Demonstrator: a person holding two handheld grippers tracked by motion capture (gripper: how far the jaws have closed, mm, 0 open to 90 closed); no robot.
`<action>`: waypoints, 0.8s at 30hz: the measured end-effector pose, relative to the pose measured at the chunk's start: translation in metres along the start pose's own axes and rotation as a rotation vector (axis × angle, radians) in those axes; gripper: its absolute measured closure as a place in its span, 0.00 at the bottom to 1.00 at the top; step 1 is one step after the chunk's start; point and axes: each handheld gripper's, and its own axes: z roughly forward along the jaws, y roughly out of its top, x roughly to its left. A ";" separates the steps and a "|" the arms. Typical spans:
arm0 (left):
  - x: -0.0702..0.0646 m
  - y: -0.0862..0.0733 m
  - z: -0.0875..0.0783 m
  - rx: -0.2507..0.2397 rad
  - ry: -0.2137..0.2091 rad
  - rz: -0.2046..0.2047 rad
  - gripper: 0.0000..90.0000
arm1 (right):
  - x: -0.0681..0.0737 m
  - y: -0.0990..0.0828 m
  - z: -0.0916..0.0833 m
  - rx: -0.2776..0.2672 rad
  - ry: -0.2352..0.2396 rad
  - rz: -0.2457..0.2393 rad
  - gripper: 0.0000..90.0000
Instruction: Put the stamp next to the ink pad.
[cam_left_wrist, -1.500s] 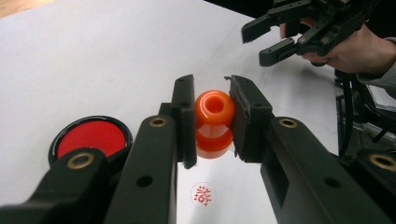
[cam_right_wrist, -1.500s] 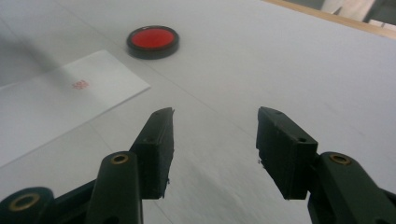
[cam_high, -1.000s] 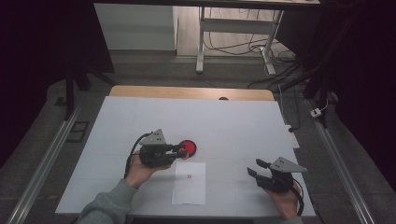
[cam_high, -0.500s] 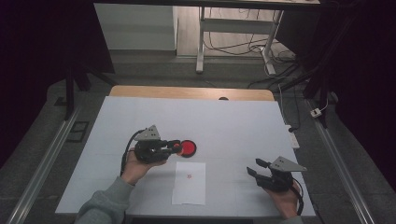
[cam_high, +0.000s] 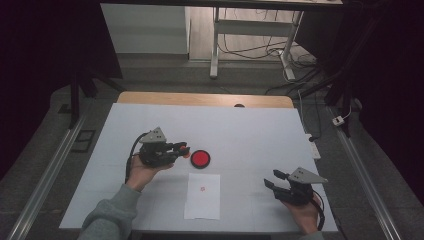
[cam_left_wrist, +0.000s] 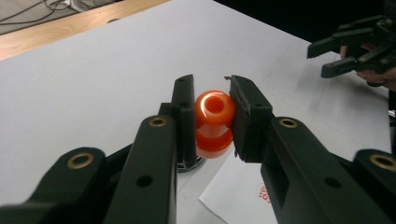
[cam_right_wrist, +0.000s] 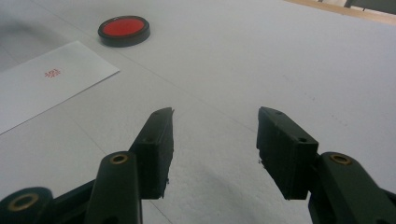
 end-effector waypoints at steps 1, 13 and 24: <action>0.001 0.000 0.000 0.001 0.003 -0.001 0.80 | 0.000 0.000 0.000 -0.004 -0.001 0.002 0.51; 0.013 0.003 0.003 0.010 0.057 -0.007 0.80 | -0.001 0.000 0.000 0.001 0.000 0.004 0.51; 0.031 -0.001 0.012 0.041 0.102 -0.036 0.80 | 0.000 0.000 0.001 0.007 -0.003 0.005 0.51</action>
